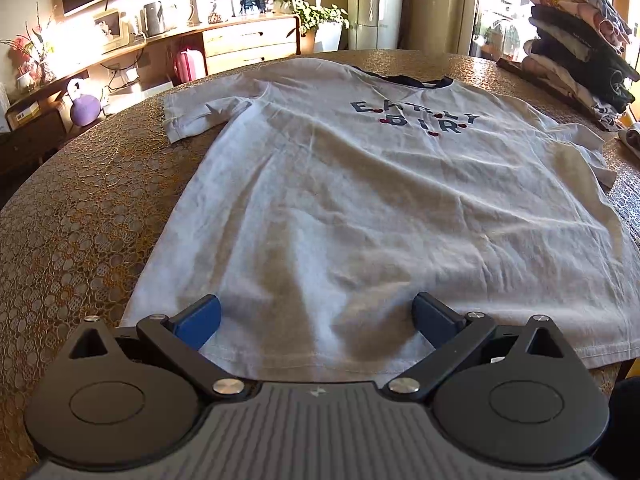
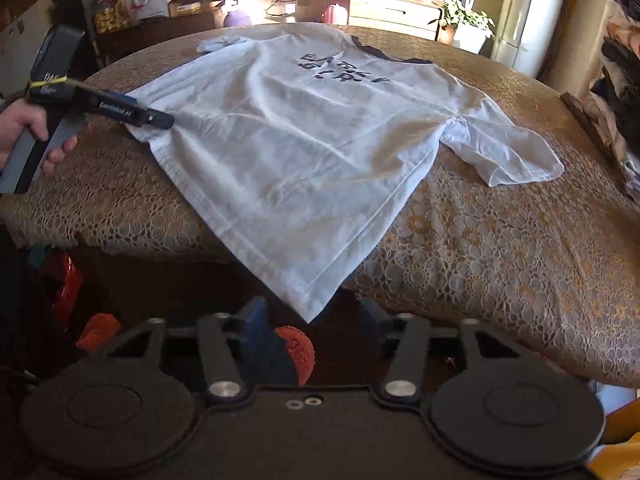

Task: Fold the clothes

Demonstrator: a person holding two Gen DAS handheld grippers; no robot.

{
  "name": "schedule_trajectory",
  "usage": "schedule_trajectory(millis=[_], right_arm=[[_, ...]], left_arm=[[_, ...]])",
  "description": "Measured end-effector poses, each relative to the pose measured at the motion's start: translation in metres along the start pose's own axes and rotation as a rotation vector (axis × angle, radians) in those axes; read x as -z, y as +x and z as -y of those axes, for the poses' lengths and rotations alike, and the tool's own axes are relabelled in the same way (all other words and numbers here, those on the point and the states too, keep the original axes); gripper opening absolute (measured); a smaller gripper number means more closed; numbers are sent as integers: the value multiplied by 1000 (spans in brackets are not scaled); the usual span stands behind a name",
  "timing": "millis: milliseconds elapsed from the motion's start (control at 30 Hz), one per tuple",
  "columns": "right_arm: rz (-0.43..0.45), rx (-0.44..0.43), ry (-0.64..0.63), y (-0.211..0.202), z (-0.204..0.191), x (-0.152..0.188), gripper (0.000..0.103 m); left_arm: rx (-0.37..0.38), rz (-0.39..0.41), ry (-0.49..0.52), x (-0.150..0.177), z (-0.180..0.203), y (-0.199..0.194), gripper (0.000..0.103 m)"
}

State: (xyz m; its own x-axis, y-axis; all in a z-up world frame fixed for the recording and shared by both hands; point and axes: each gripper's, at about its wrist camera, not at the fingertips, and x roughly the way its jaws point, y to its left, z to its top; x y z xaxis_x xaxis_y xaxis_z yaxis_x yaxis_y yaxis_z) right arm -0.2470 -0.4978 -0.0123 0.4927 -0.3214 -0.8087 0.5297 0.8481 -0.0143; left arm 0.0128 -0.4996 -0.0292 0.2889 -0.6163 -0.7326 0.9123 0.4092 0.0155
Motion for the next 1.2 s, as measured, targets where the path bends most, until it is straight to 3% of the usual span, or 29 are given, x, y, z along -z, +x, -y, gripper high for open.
schedule_trajectory(millis=[200, 467, 533, 700, 867, 967, 1200], right_arm=[[41, -55, 100, 1, 7, -1, 103], [88, -51, 111, 8, 15, -12, 103], [100, -55, 131, 9, 19, -11, 103], [125, 6, 99, 13, 27, -16, 103], [135, 153, 174, 21, 101, -46, 103], [106, 241, 239, 34, 154, -67, 103], [61, 309, 327, 70, 247, -103, 103]], left_arm=[[0, -7, 1, 0, -1, 0, 103], [-32, 20, 21, 4, -10, -16, 103], [-22, -13, 24, 6, -14, -15, 103], [-1, -32, 15, 15, -21, -20, 103], [-12, -3, 71, 1, -8, -34, 102], [26, 33, 99, -13, 16, -39, 102], [140, 45, 177, -32, 74, -21, 103]])
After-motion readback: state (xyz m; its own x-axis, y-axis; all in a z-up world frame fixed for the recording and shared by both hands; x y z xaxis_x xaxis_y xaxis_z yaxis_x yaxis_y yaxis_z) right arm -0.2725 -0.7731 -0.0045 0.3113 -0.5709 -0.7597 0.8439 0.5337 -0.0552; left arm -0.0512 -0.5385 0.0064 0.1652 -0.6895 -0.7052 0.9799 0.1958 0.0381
